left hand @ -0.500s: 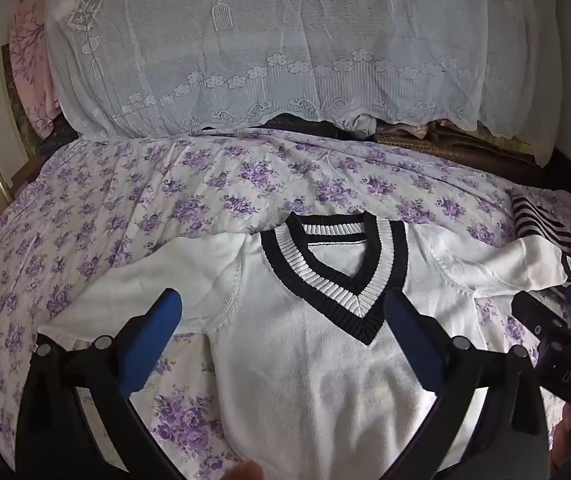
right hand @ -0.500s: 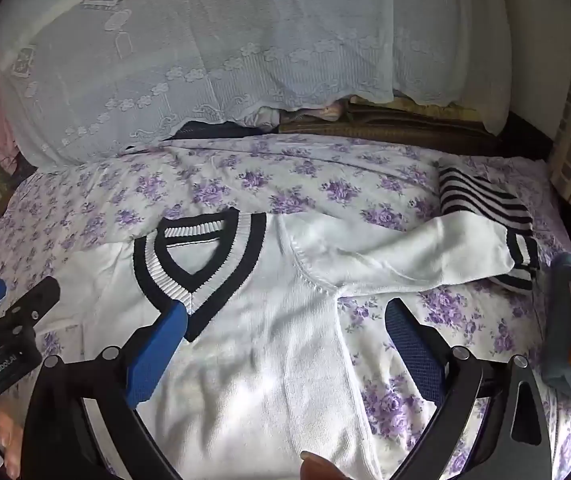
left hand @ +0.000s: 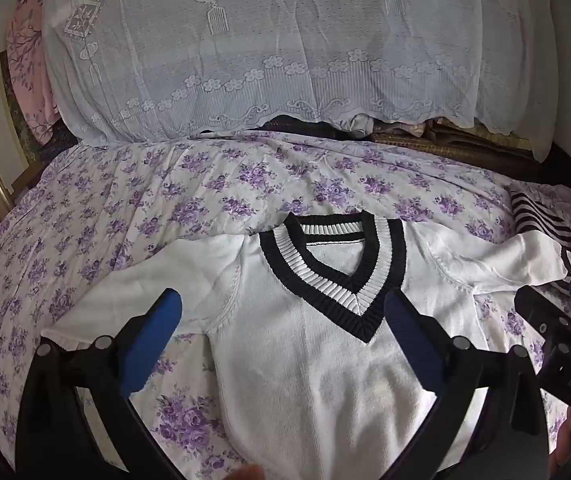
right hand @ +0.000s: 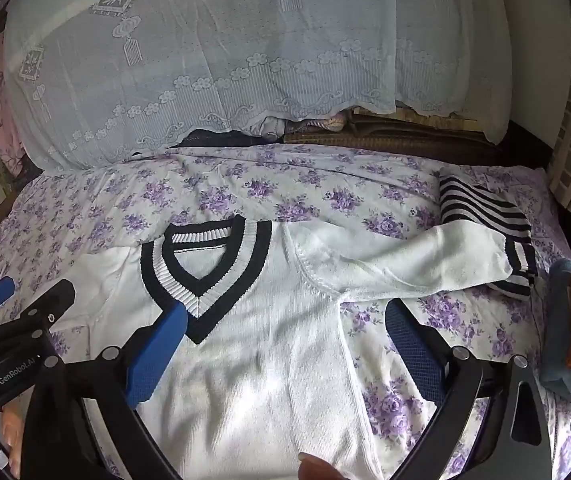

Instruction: Fold small clothes

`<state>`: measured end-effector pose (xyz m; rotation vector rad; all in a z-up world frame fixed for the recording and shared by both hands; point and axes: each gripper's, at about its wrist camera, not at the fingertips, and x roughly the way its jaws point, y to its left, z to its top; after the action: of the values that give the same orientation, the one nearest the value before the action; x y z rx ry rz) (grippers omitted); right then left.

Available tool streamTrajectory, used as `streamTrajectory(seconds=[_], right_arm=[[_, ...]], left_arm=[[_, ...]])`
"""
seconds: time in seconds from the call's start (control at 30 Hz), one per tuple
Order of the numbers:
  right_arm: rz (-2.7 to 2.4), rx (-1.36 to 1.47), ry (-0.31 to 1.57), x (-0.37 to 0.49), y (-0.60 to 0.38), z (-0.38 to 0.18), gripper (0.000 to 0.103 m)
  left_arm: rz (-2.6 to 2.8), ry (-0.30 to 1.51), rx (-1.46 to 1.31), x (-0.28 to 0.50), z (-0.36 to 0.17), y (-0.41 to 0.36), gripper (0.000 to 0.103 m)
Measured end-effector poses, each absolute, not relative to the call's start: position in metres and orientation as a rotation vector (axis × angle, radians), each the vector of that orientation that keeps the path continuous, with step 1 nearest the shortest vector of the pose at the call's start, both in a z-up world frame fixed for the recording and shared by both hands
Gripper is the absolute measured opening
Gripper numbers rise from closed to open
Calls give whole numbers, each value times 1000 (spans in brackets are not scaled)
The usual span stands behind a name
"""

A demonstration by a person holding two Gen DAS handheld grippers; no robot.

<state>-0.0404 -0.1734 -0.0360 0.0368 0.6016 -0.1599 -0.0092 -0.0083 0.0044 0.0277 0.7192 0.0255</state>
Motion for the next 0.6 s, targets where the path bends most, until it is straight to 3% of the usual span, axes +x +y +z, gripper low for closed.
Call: streamTrajectory(seconds=[0.6], right_arm=[[-157, 44, 599, -36, -174, -45, 100]], left_arm=[[29, 719, 33, -9, 5, -7, 99]])
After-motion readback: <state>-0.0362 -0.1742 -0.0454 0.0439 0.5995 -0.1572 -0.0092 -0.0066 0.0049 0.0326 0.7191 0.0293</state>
